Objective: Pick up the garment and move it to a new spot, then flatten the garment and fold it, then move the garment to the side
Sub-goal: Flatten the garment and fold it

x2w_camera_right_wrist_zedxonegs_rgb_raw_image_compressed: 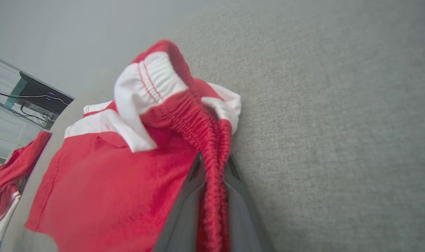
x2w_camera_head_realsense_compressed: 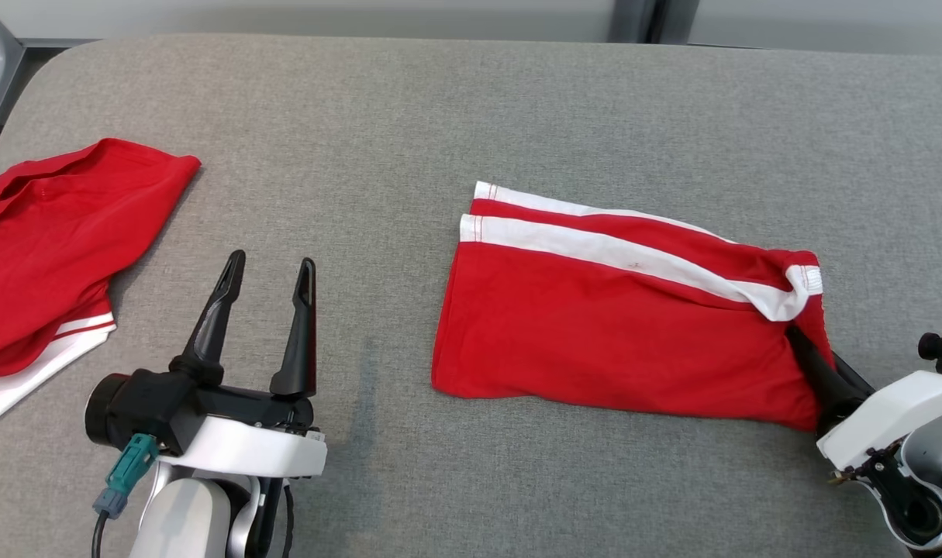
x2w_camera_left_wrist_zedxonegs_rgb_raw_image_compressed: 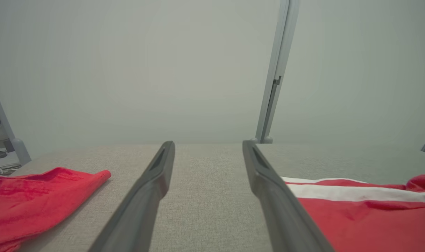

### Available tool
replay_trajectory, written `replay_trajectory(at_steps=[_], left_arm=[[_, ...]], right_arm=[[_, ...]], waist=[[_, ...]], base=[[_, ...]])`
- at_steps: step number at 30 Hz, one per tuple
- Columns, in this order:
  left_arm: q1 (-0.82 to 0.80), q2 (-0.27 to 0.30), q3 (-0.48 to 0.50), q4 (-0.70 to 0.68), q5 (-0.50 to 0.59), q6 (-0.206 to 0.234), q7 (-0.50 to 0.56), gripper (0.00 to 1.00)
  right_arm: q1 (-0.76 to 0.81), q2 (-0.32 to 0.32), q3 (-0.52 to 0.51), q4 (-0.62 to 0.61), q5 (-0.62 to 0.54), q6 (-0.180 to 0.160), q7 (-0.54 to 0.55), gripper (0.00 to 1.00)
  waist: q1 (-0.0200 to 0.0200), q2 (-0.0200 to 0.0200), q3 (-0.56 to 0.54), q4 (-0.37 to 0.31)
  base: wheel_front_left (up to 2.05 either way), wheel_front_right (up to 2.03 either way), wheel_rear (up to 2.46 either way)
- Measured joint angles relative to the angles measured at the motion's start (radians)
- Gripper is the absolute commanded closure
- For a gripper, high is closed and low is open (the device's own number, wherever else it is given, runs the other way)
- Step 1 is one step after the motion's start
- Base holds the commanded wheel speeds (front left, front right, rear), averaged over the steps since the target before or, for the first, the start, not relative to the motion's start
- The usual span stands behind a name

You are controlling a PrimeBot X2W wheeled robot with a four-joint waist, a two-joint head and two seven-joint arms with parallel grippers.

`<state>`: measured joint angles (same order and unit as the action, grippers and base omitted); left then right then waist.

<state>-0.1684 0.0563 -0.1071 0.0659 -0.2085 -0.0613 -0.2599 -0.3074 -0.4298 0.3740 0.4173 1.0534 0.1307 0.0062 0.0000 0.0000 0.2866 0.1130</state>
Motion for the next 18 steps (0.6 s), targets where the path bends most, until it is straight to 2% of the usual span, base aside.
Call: replay_trajectory(at_steps=[10, 14, 18], left_arm=[[0.000, -0.002, 0.001, 0.006, 0.008, -0.007, 0.000, 0.00], [-0.002, -0.003, 0.000, 0.007, 0.009, -0.008, 0.000, 0.00], [-0.007, -0.003, -0.005, 0.007, 0.009, -0.013, 0.000, 0.00]], right_arm=[[0.032, -0.010, -0.036, -0.292, 0.322, -0.001, 0.114, 1.00], [0.024, 0.027, -0.036, -0.380, 0.427, -0.001, 0.161, 1.00], [-0.024, 0.081, -0.004, -0.407, 0.488, -0.001, 0.209, 1.00]], waist=[[0.0000, 0.0000, -0.003, -0.015], [0.0000, 0.0000, 0.002, -0.010], [0.0000, 0.0000, 0.007, 0.007]], base=[[0.00, 0.00, 0.00], [0.00, 0.00, 0.00], [0.00, 0.00, 0.00]])
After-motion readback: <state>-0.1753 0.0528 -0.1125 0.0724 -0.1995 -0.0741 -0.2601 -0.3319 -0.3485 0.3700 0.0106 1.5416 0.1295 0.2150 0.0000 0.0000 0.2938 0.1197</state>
